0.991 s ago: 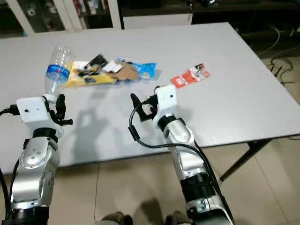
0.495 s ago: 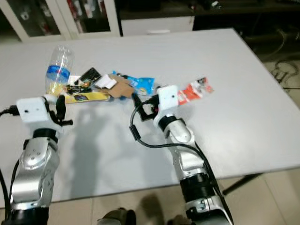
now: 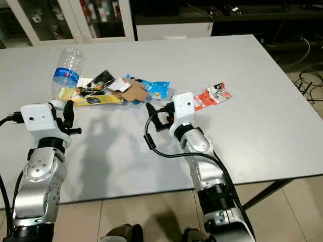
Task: Picking trash to rubbish bin
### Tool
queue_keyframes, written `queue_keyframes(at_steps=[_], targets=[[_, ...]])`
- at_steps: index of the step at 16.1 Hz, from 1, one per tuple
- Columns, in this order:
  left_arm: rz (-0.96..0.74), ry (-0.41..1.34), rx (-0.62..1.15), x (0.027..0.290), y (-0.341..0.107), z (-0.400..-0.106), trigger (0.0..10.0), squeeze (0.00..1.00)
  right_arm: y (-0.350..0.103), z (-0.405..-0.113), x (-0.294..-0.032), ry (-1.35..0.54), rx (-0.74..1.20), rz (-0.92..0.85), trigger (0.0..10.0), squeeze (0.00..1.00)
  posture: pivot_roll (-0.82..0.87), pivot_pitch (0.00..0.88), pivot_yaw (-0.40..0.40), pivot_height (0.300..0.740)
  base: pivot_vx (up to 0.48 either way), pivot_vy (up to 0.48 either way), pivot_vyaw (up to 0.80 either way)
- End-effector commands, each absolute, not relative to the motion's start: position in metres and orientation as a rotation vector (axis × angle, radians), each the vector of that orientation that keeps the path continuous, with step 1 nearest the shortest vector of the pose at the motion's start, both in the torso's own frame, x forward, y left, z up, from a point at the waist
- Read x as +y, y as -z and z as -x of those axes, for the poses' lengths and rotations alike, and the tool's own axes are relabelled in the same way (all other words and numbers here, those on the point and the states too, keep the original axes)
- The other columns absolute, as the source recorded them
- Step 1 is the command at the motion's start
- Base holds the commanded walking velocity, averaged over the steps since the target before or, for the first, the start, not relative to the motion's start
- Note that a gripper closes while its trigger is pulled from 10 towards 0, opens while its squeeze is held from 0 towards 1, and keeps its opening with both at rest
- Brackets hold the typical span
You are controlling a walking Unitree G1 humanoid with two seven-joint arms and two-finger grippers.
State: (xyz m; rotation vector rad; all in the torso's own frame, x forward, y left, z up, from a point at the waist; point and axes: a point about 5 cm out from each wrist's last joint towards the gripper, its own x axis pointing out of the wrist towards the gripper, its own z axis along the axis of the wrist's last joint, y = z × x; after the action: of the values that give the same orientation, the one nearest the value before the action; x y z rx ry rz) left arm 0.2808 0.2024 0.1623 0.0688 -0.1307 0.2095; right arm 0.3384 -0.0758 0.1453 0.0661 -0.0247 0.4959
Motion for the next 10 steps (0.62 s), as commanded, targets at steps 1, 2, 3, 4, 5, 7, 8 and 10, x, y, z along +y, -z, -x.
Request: queue_keyframes(at_steps=[1, 2, 3, 4, 5, 7, 8, 10], targets=[[-0.088, -0.234, -0.145, 0.206, -0.167, -0.278, 10.0, 0.0, -0.144, -0.34, -0.077, -0.499, -0.005, -0.072, 10.0, 0.0, 0.03, 0.148, 0.038, 0.74, 0.0, 0.0, 0.0], [-0.101, -0.237, -0.151, 0.208, -0.169, -0.276, 10.0, 0.0, -0.138, -0.347, -0.08, -0.499, 0.05, -0.069, 10.0, 0.0, 0.04, 0.151, 0.041, 0.74, 0.0, 0.0, 0.0], [-0.118, -0.239, -0.157, 0.21, -0.171, -0.274, 10.0, 0.0, -0.134, -0.351, -0.08, -0.507, 0.086, -0.073, 10.0, 0.0, 0.05, 0.155, 0.044, 0.74, 0.0, 0.0, 0.0], [-0.126, -0.239, -0.16, 0.21, -0.172, -0.273, 10.0, 0.0, -0.133, -0.353, -0.081, -0.505, 0.093, -0.069, 10.0, 0.0, 0.06, 0.157, 0.046, 0.74, 0.0, 0.0, 0.0], [-0.13, -0.24, -0.159, 0.211, -0.172, -0.271, 10.0, 0.0, -0.133, -0.356, -0.082, -0.496, 0.092, -0.08, 10.0, 0.0, 0.07, 0.163, 0.049, 0.74, 0.0, 0.0, 0.0], [-0.148, -0.237, -0.155, 0.213, -0.173, -0.265, 10.0, 0.0, -0.134, -0.363, -0.084, -0.489, 0.102, -0.084, 10.0, 0.0, 0.08, 0.171, 0.052, 0.74, 0.0, 0.0, 0.0], [-0.16, -0.231, -0.145, 0.214, -0.172, -0.261, 10.0, 0.0, -0.135, -0.367, -0.084, -0.489, 0.1, -0.087, 10.0, 0.0, 0.09, 0.177, 0.055, 0.74, 0.0, 0.0, 0.0], [-0.181, -0.213, -0.123, 0.215, -0.167, -0.249, 10.0, 0.0, -0.136, -0.369, -0.083, -0.488, 0.095, -0.098, 10.0, 0.0, 0.11, 0.197, 0.058, 0.74, 0.0, 0.0, 0.0]])
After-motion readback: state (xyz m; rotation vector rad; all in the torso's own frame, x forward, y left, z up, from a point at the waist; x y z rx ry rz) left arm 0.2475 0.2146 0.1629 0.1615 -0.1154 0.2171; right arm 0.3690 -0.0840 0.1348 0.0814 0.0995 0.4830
